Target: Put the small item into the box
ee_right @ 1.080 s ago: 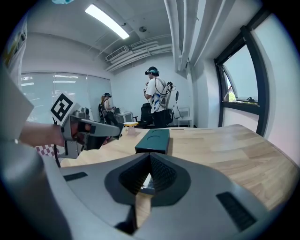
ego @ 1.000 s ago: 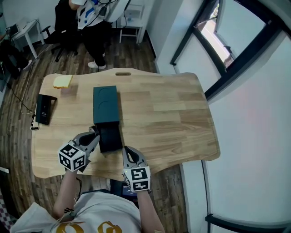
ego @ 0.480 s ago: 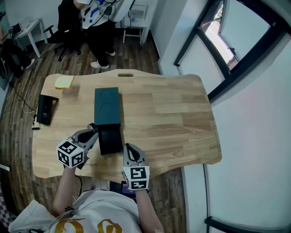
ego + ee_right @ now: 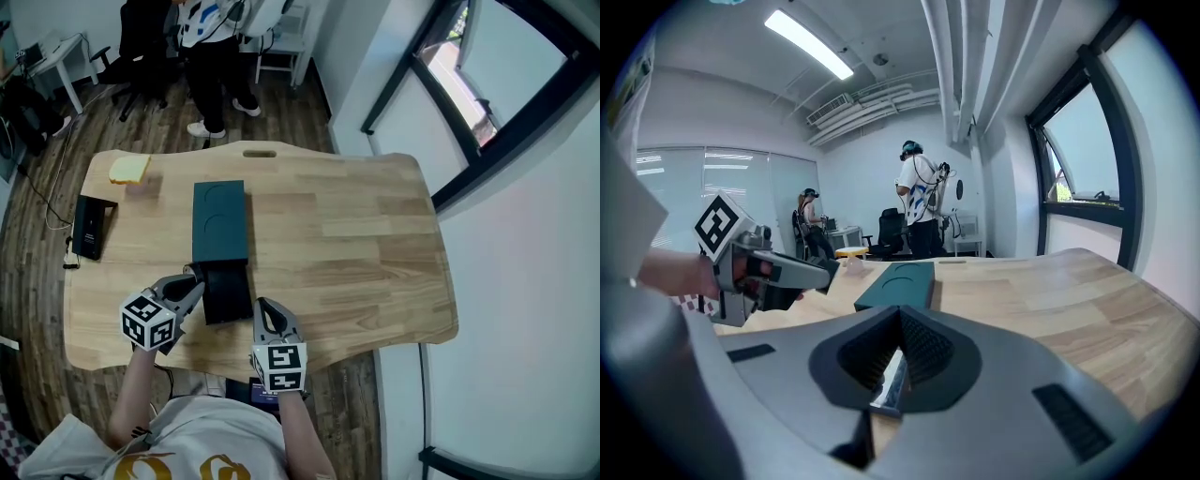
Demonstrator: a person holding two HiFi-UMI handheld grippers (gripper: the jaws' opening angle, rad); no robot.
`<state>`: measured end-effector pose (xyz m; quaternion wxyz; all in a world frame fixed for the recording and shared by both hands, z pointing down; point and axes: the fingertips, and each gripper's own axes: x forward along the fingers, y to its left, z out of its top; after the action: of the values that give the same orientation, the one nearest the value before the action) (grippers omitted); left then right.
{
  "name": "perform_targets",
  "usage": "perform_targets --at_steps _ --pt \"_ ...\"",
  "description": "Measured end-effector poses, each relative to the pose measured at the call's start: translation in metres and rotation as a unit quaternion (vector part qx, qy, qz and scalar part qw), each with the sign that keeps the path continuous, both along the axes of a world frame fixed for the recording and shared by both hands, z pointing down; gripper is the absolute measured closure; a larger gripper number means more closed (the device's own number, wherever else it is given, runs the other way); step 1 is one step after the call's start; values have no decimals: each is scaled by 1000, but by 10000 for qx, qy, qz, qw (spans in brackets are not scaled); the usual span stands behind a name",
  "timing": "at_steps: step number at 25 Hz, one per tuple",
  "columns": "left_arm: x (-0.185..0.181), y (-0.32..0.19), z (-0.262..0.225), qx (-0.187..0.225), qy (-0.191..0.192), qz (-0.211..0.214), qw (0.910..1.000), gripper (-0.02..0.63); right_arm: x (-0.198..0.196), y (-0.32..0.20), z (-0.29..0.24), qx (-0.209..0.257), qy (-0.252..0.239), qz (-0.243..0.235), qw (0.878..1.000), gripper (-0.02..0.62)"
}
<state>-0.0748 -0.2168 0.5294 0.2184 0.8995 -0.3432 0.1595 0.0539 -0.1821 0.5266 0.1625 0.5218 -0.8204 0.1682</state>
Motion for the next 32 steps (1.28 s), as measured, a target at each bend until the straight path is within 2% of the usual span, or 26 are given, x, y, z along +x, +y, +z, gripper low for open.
perform_targets --at_steps 7,16,22,26,32 --pt "10 -8 25 -249 -108 116 9996 568 10 -11 12 -52 -90 83 9999 591" --pt "33 -4 60 -386 -853 757 9927 568 14 -24 36 -321 -86 52 9994 591" --pt "44 0 82 -647 -1070 1136 9856 568 13 -29 53 -530 -189 -10 9984 591" --pt "55 5 93 -565 -1392 1570 9761 568 13 -29 69 -740 -262 -31 9969 591" --pt "62 16 124 -752 -1983 1981 9570 568 13 -31 83 -899 -268 -123 9955 591"
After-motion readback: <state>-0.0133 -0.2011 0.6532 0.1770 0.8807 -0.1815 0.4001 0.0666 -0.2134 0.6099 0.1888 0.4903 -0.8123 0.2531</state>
